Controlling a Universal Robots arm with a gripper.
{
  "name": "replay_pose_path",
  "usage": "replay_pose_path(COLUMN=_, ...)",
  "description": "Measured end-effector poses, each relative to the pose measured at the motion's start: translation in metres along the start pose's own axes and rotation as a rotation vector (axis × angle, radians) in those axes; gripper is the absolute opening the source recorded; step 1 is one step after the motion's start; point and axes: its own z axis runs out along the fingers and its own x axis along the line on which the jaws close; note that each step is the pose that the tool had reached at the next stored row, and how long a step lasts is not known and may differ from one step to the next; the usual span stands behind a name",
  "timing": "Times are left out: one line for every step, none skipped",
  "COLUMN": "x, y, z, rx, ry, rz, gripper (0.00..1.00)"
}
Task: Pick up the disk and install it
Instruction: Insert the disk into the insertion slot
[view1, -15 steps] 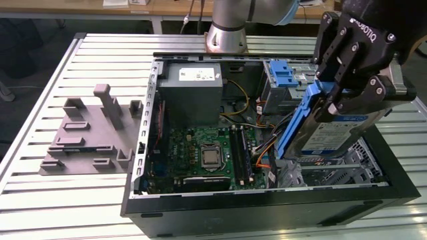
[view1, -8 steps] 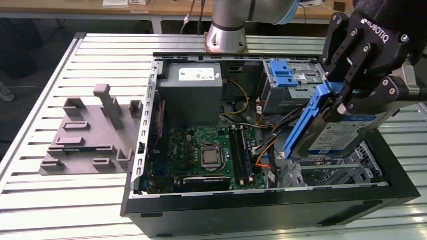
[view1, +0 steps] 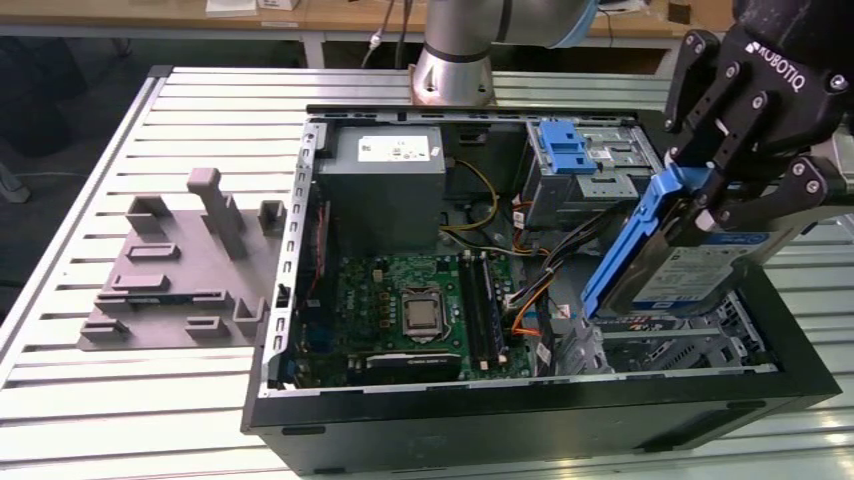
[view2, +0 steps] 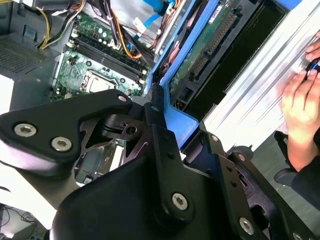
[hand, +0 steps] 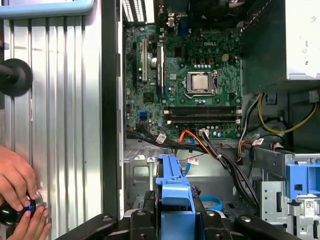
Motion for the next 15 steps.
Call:
replay_pose_path(x=-0.0001, y=-0.0014, z=0.0003, rx=0.0000, ry=0.0000, rz=0.000, gripper=0.36)
replay_pose_path(x=-0.0001, y=-0.0027, z=0.0007, rx=0.0000, ry=0.0000, rz=0.000, gripper=0.36)
replay_pose_path(x=-0.0001, y=-0.0039, z=0.0010, rx=0.0000, ry=0.0000, rz=0.000, gripper=0.36)
replay_pose_path(x=-0.0002, y=-0.0051, z=0.0012, rx=0.0000, ry=0.0001, rz=0.000, gripper=0.36)
replay_pose_path(x=-0.0002, y=-0.0065, z=0.0014, rx=0.0000, ry=0.0001, rz=0.000, gripper=0.36)
replay_pose_path(x=-0.0003, y=-0.0077, z=0.0017, rx=0.0000, ry=0.0000, rz=0.000, gripper=0.36)
replay_pose_path(x=-0.0003, y=-0.0086, z=0.0020, rx=0.0000, ry=0.0001, rz=0.000, gripper=0.36)
replay_pose_path(x=-0.0004, y=-0.0093, z=0.0024, rx=0.0000, ry=-0.0001, rz=-0.001, gripper=0.36)
replay_pose_path(x=-0.0004, y=-0.0094, z=0.0028, rx=0.0000, ry=0.0001, rz=-0.002, gripper=0.36)
replay_pose_path(x=-0.0003, y=-0.0094, z=0.0033, rx=0.0000, ry=0.0002, rz=-0.005, gripper=0.36)
replay_pose_path(x=-0.0003, y=-0.0095, z=0.0039, rx=0.0000, ry=0.0002, rz=-0.008, gripper=0.36)
replay_pose_path(x=-0.0002, y=-0.0095, z=0.0047, rx=0.0000, ry=0.0002, rz=-0.011, gripper=0.36)
replay_pose_path(x=-0.0001, y=-0.0096, z=0.0053, rx=0.0000, ry=0.0002, rz=-0.013, gripper=0.36)
replay_pose_path(x=0.0000, y=-0.0096, z=0.0060, rx=0.0000, ry=0.0002, rz=-0.014, gripper=0.36)
replay_pose_path(x=0.0003, y=-0.0096, z=0.0067, rx=0.0000, ry=0.0001, rz=-0.014, gripper=0.36)
